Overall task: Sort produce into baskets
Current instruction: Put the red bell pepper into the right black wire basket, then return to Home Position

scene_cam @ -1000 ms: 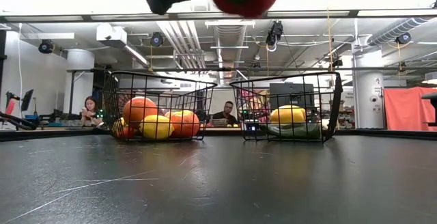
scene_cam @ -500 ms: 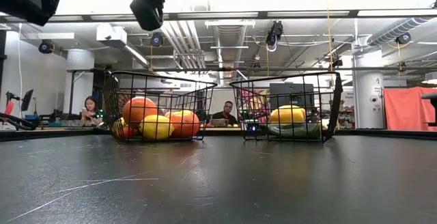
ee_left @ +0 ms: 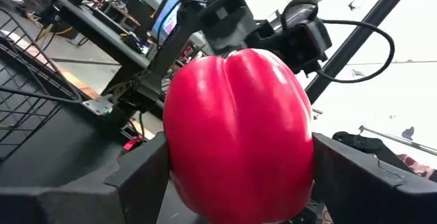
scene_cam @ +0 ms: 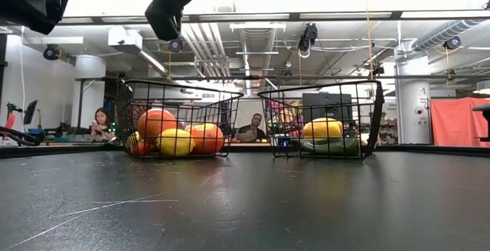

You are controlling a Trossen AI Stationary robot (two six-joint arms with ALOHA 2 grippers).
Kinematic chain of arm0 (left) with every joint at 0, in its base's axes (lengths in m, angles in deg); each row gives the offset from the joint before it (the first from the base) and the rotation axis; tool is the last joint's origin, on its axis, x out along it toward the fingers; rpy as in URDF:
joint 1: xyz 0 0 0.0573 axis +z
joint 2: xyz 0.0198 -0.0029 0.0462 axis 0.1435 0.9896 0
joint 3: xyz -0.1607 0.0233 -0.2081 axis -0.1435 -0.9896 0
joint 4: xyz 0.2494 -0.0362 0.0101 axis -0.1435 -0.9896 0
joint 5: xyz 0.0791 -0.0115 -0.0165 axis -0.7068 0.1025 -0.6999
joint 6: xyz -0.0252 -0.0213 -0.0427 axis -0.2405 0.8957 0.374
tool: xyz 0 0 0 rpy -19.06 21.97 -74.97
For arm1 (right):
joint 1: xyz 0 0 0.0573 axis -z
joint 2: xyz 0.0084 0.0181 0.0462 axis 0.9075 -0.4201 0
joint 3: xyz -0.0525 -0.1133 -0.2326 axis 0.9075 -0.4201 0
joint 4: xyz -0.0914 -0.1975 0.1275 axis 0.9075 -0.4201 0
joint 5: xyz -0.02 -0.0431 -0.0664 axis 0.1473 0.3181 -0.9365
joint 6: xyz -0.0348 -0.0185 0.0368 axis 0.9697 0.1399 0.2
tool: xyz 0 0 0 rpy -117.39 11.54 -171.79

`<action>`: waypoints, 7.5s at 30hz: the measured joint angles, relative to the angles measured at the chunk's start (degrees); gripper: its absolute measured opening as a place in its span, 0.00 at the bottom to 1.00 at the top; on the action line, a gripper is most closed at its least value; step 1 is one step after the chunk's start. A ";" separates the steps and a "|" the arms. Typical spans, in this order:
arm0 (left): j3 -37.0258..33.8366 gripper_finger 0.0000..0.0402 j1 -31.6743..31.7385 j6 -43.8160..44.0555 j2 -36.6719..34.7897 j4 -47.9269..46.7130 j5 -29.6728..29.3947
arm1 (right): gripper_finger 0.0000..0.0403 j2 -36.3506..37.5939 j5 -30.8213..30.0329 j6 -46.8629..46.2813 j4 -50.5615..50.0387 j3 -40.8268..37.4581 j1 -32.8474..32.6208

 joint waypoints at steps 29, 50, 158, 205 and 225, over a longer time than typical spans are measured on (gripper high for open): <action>5.05 0.74 1.96 -2.16 0.07 -5.34 3.17 | 0.91 -7.13 4.71 11.02 3.84 4.83 4.55; 5.37 0.78 1.96 -3.64 0.13 -6.28 3.44 | 0.76 -7.01 6.91 12.37 2.79 4.85 4.61; 5.41 0.85 2.43 -20.40 -10.10 -29.40 -9.08 | 0.82 -0.87 33.90 -9.23 -37.56 9.98 46.88; -21.57 0.85 27.29 -34.71 -70.97 -47.67 8.04 | 0.85 42.45 38.42 1.52 15.33 -36.88 31.63; -23.49 0.85 27.31 -29.76 -94.14 -77.11 7.60 | 0.85 68.69 37.90 -1.33 14.14 -51.41 31.63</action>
